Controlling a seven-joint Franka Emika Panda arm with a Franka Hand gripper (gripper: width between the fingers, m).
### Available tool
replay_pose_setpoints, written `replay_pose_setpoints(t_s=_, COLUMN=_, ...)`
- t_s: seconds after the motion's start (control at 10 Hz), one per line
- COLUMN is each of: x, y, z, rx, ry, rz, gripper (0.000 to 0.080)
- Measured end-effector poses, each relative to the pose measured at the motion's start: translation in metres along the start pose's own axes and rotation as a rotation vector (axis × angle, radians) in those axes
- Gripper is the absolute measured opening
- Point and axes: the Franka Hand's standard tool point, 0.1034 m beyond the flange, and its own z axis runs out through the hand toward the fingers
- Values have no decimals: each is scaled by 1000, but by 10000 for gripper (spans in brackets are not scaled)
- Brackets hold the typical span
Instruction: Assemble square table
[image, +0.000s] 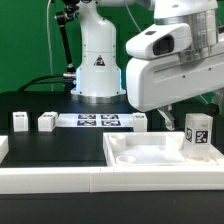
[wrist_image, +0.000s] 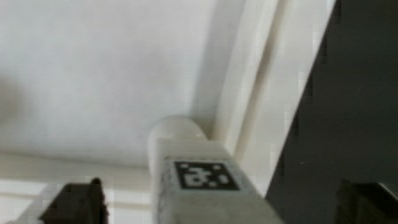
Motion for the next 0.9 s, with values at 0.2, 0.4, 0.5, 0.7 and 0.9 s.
replay_pose_setpoints(t_s=0.2, x=2, y=0, z=0, rx=-2, ry=9, rz=4, gripper=648)
replay_pose_setpoints(t_s=0.4, x=2, y=-1, z=0, rx=-2, ry=9, rz=4, gripper=648)
replay_pose_setpoints(t_s=0.5, x=2, y=-1, z=0, rx=-2, ry=9, rz=4, gripper=648)
replay_pose_setpoints(t_s=0.7, x=7, y=1, z=-2, rx=-32, ry=36, rz=42, gripper=648)
replay_pose_setpoints(t_s=0.9, x=13, y=6, z=-4, rx=-51, ry=74, rz=57, gripper=648)
